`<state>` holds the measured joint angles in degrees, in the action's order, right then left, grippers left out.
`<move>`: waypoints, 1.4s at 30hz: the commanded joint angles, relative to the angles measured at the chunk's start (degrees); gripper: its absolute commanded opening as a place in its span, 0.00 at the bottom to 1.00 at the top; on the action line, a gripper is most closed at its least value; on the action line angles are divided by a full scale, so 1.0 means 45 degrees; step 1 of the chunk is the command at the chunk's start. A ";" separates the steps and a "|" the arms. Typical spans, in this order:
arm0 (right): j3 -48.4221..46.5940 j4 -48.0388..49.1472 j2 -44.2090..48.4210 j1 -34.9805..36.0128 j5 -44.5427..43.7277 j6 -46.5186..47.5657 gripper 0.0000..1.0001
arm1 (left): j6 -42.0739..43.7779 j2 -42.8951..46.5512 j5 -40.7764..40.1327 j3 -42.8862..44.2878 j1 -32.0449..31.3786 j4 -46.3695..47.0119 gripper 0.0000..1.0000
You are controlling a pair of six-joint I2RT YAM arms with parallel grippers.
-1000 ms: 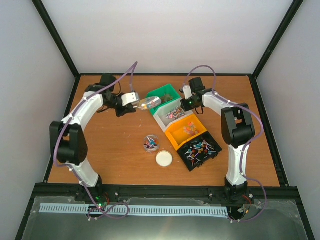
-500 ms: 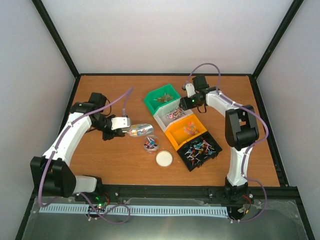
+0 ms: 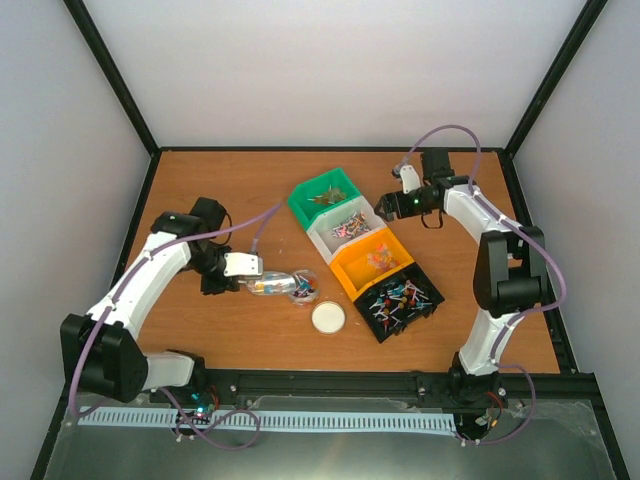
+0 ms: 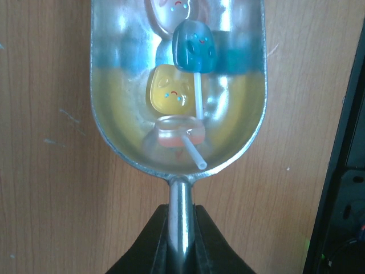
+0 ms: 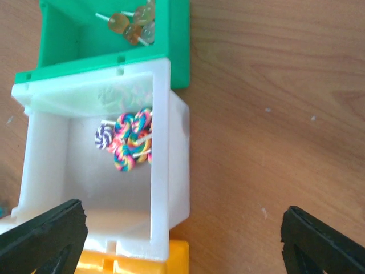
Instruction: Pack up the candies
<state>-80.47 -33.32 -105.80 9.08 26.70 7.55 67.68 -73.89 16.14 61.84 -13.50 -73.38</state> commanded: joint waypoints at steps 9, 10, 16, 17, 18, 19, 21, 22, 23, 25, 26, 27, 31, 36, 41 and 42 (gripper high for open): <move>0.1273 -0.0321 0.1162 -0.0766 0.1280 0.0572 0.97 | -0.1619 -0.1326 -0.2456 0.1081 -0.1495 -0.0431 0.01; 0.1289 -0.0312 0.1147 -0.0763 0.1338 0.0568 0.97 | -0.1736 -0.1431 -0.2638 0.1171 -0.1637 -0.0465 0.01; 0.1420 -0.0204 0.1200 -0.0807 0.1516 0.0490 0.97 | -0.2403 -0.1845 -0.3571 0.1780 -0.2449 -0.0854 0.01; 0.1437 -0.0194 0.1215 -0.0822 0.1517 0.0490 0.97 | -0.2489 -0.1889 -0.3758 0.1842 -0.2582 -0.0918 0.01; 0.1456 -0.0208 0.1234 -0.0826 0.1539 0.0500 0.97 | -0.2558 -0.1946 -0.3909 0.1901 -0.2684 -0.1014 0.01; 0.1485 -0.0195 0.1244 -0.0832 0.1546 0.0508 0.97 | -0.2625 -0.1999 -0.4052 0.2004 -0.2777 -0.1094 0.01; 0.1574 -0.0174 0.1304 -0.0873 0.1567 0.0538 0.97 | -0.2789 -0.2115 -0.4293 0.2183 -0.2934 -0.1269 0.01; 0.1614 -0.0164 0.1345 -0.0894 0.1567 0.0557 0.97 | -0.2893 -0.2160 -0.4391 0.2310 -0.2996 -0.1383 0.01; 0.1690 -0.0136 0.1387 -0.0913 0.1584 0.0567 0.97 | -0.2975 -0.2231 -0.4408 0.2460 -0.3041 -0.1509 0.01; 0.1826 -0.0081 0.1479 -0.0958 0.1615 0.0584 0.97 | -0.3125 -0.2328 -0.4444 0.2738 -0.3074 -0.1714 0.01; 0.1885 -0.0057 0.1514 -0.0972 0.1624 0.0597 0.97 | -0.3160 -0.2357 -0.4473 0.2851 -0.3075 -0.1829 0.01; 0.1944 -0.0039 0.1552 -0.0982 0.1643 0.0623 0.97 | -0.3181 -0.2378 -0.4523 0.2940 -0.3092 -0.1933 0.01; 0.2069 -0.0045 0.1722 -0.1002 0.1629 0.0770 0.97 | -0.3199 -0.2387 -0.4718 0.3186 -0.3113 -0.2134 0.01; 0.2086 -0.0084 0.1949 -0.1002 0.2082 0.1081 0.96 | -0.3253 -0.2341 -0.4745 0.3418 -0.3191 -0.2320 0.01; 0.1914 -0.0225 0.2065 -0.1002 0.2745 0.1430 0.94 | -0.3373 -0.2414 -0.4723 0.3636 -0.3388 -0.2453 0.01; 0.1891 -0.0273 0.2085 -0.1002 0.2933 0.1511 0.94 | -0.3379 -0.2436 -0.4737 0.3647 -0.3451 -0.2463 0.01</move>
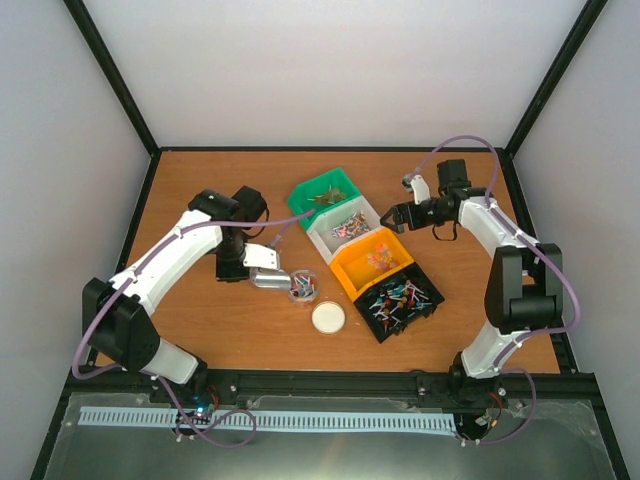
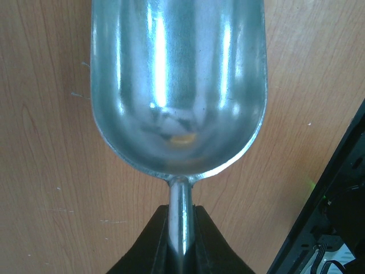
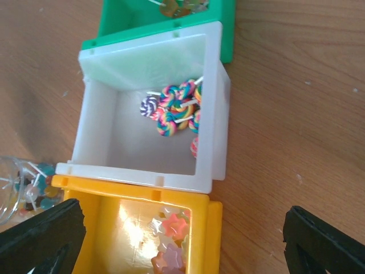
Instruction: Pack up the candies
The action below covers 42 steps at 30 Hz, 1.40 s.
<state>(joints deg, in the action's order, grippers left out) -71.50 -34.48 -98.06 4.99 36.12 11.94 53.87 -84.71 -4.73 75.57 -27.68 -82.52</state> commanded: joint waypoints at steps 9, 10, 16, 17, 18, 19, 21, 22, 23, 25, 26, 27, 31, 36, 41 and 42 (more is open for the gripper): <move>0.0812 0.1299 0.1088 0.0198 0.3564 0.1329 0.76 | -0.0572 -0.0093 0.1254 0.1255 -0.0372 -0.0418 0.01; 0.0956 0.1522 0.1174 0.0367 0.3828 0.1413 0.73 | -0.0616 -0.0121 0.1820 0.1415 -0.0372 -0.0449 0.01; 0.1480 0.2426 0.1888 0.2598 0.4014 0.2404 0.61 | -0.0782 -0.0335 0.3848 0.2520 -0.0372 -0.0531 0.01; 0.1618 0.2730 0.2023 0.3040 0.3894 0.2526 0.59 | -0.0762 -0.0334 0.4118 0.2674 -0.0372 -0.0544 0.01; 0.1691 0.2956 0.2128 0.3449 0.3722 0.2666 0.58 | -0.0770 -0.0346 0.4338 0.2786 -0.0372 -0.0519 0.01; 0.1706 0.3114 0.2175 0.3894 0.3555 0.2810 0.57 | -0.0761 -0.0382 0.4514 0.2873 -0.0374 -0.0521 0.01; 0.1587 0.3253 0.2125 0.4625 0.3327 0.3012 0.56 | -0.0681 -0.0467 0.4804 0.3011 -0.0372 -0.0572 0.01; 0.1473 0.3283 0.2041 0.4929 0.3185 0.3071 0.55 | -0.0657 -0.0509 0.4909 0.3060 -0.0372 -0.0630 0.01; 0.1344 0.3304 0.1935 0.5194 0.3036 0.3110 0.55 | -0.0581 -0.0539 0.5025 0.3069 -0.0372 -0.0661 0.01; 0.1035 0.3177 0.1662 0.5608 0.2876 0.3251 0.54 | -0.0536 -0.0496 0.5172 0.3034 -0.0372 -0.0647 0.01; 0.0901 0.3122 0.1543 0.5785 0.2799 0.3311 0.54 | -0.0500 -0.0478 0.5273 0.3016 -0.0372 -0.0649 0.01; 0.0816 0.3130 0.1431 0.5929 0.2692 0.3362 0.53 | -0.0473 -0.0462 0.5332 0.3012 -0.0387 -0.0647 0.01; 0.0583 0.3116 0.1145 0.6451 0.2557 0.3665 0.52 | -0.0318 -0.0342 0.5560 0.2922 -0.0391 -0.0647 0.01; 0.0353 0.3012 0.0917 0.7137 0.2458 0.3939 0.46 | -0.0192 -0.0262 0.5932 0.2853 -0.0391 -0.0608 0.01; 0.0158 0.2839 0.0757 0.7308 0.2534 0.3944 0.26 | -0.0443 -0.0285 0.6168 0.2980 -0.0391 -0.0537 0.01; 0.0149 0.2828 0.0749 0.7308 0.2495 0.3905 0.20 | -0.0534 -0.0279 0.6208 0.3005 -0.0391 -0.0520 0.01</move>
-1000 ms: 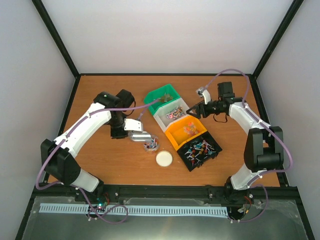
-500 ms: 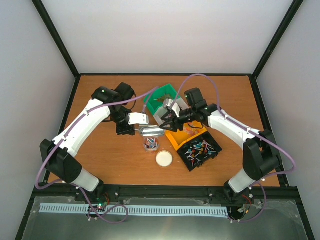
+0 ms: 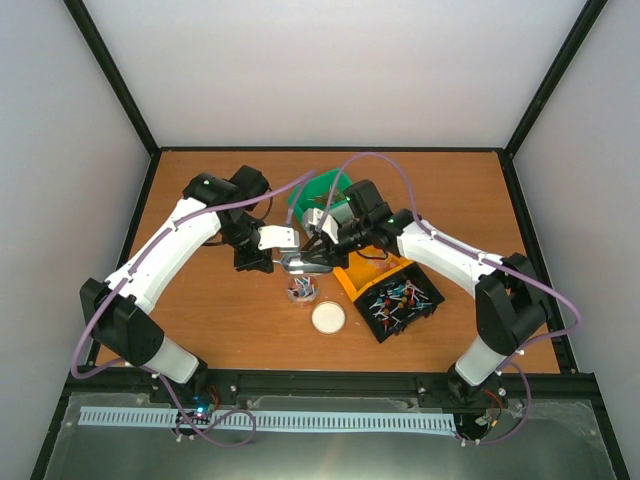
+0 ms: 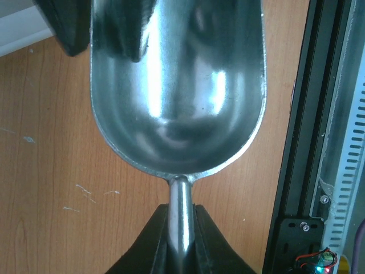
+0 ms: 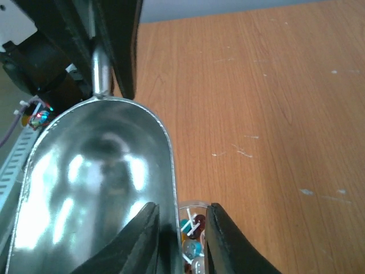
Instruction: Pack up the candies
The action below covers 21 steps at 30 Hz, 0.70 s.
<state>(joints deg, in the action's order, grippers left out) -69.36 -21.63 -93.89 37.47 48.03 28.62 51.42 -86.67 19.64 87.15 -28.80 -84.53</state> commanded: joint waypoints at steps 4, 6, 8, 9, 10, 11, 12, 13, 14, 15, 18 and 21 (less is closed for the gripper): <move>-0.0329 -0.0311 -0.0203 0.0042 0.0027 0.0131 0.03 | -0.0162 0.0377 0.1054 0.0255 -0.0107 0.0047 0.03; -0.0214 -0.0172 -0.0095 -0.0030 0.0257 -0.0053 0.03 | -0.0329 0.0627 0.1345 0.0008 -0.0076 0.0366 0.06; -0.0036 0.0220 0.0091 -0.0190 0.0535 -0.0333 0.03 | -0.0539 0.0950 0.1784 -0.0182 0.0023 0.0664 0.11; 0.0061 0.0373 0.0176 -0.0269 0.0664 -0.0446 0.03 | -0.0644 0.1054 0.2078 -0.0252 0.0116 0.0795 0.14; 0.0109 0.0500 0.0238 -0.0355 0.0807 -0.0536 0.03 | -0.0730 0.1145 0.2403 -0.0269 0.0243 0.0913 0.17; 0.0181 0.0625 0.0314 -0.0444 0.0954 -0.0630 0.03 | -0.0814 0.1222 0.2727 -0.0298 0.0378 0.1019 0.21; 0.0251 0.0748 0.0392 -0.0516 0.1083 -0.0695 0.03 | -0.0891 0.1276 0.3068 -0.0304 0.0544 0.1105 0.26; 0.0323 0.0878 0.0470 -0.0574 0.1206 -0.0791 0.03 | -0.0957 0.1332 0.3423 -0.0322 0.0804 0.1211 0.30; 0.0378 0.0990 0.0539 -0.0627 0.1336 -0.0825 0.03 | -0.1016 0.1404 0.3792 -0.0351 0.1007 0.1346 0.32; 0.0429 0.1060 0.0576 -0.0673 0.1520 -0.0888 0.03 | -0.1089 0.1523 0.4133 -0.0413 0.1172 0.1545 0.34; 0.0487 0.1156 0.0607 -0.0846 0.1958 -0.1052 0.03 | -0.1128 0.1960 0.4708 -0.0839 0.1383 0.2131 0.35; 0.0559 0.1357 0.0630 -0.1033 0.2381 -0.1338 0.03 | -0.1103 0.2473 0.4882 -0.1461 0.1438 0.2782 0.35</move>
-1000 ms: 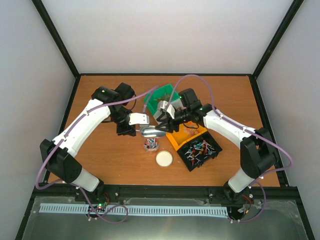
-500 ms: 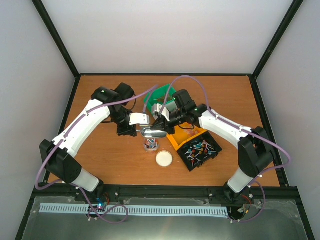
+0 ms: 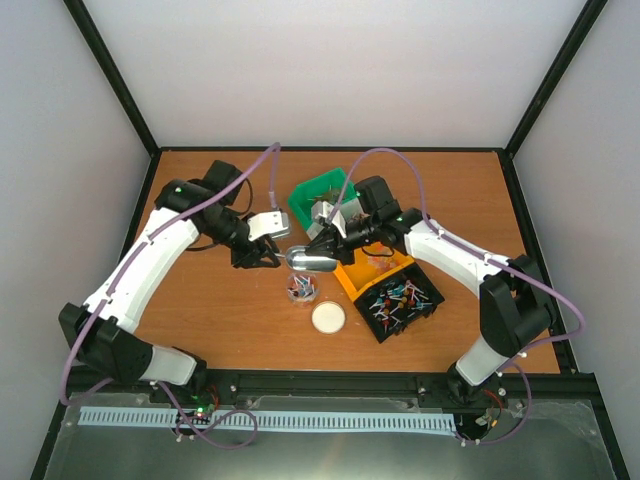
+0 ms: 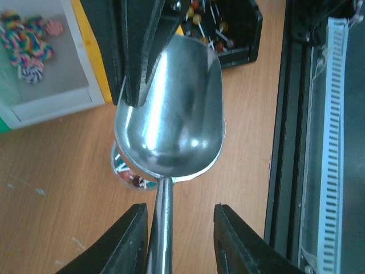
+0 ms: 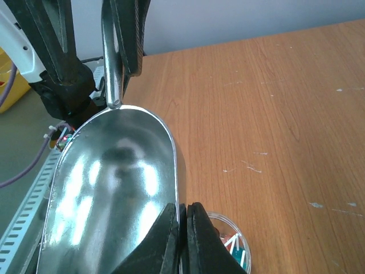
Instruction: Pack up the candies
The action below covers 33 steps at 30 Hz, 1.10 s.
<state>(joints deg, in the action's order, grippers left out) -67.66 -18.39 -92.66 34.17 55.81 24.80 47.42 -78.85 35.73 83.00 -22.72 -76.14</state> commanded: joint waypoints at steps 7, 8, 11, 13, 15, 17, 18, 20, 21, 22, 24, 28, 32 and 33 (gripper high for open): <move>0.0199 0.0793 0.0358 -0.0427 0.1266 -0.0760 0.03 | -0.0496 0.1278 0.1332 -0.1301 0.0092 0.1878 0.35; 0.0202 0.0829 0.0374 -0.0426 0.1330 -0.0805 0.03 | -0.0552 0.1256 0.1357 -0.1347 0.0088 0.1932 0.36; 0.0226 0.0865 0.0399 -0.0426 0.1453 -0.0844 0.03 | -0.0662 0.1178 0.1406 -0.1436 0.0100 0.2040 0.36; 0.0215 0.0828 0.0396 -0.0426 0.1473 -0.0809 0.03 | -0.0702 0.1142 0.1382 -0.1489 0.0098 0.2126 0.36; 0.0212 0.0788 0.0396 -0.0426 0.1466 -0.0750 0.03 | -0.0700 0.1104 0.1404 -0.1492 0.0091 0.2154 0.35; 0.0211 0.0750 0.0367 -0.0426 0.1455 -0.0699 0.03 | -0.0712 0.1089 0.1528 -0.1473 0.0089 0.2164 0.31; 0.0228 0.0731 0.0358 -0.0426 0.1471 -0.0680 0.03 | -0.0681 0.1083 0.1592 -0.1467 0.0088 0.2187 0.29; 0.0233 0.0725 0.0341 -0.0427 0.1476 -0.0668 0.03 | -0.0690 0.1101 0.1677 -0.1482 0.0089 0.2210 0.27; 0.0243 0.0728 0.0338 -0.0426 0.1468 -0.0664 0.03 | -0.0705 0.1099 0.1698 -0.1490 0.0088 0.2239 0.26; 0.0252 0.0728 0.0338 -0.0426 0.1470 -0.0664 0.03 | -0.0717 0.1109 0.1718 -0.1509 0.0088 0.2255 0.26; 0.0262 0.0738 0.0319 -0.0426 0.1499 -0.0649 0.03 | -0.0776 0.1086 0.1758 -0.1545 0.0101 0.2283 0.22; 0.0260 0.0767 0.0299 -0.0426 0.1575 -0.0676 0.03 | -0.0906 0.1056 0.1747 -0.1673 0.0098 0.2394 0.09; 0.0191 0.0843 0.0179 -0.0681 0.1569 -0.1087 0.21 | -0.1274 0.1036 0.1437 -0.1680 0.0177 0.2558 0.01; 0.0094 0.0803 0.0108 -0.0836 0.1387 -0.1286 0.32 | -0.1379 0.1025 0.1236 -0.1657 0.0218 0.2597 0.01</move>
<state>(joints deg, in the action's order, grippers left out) -66.76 -16.71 -92.62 32.32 62.37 21.23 43.07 -74.00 40.91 75.40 -22.22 -65.58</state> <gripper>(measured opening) 0.173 0.068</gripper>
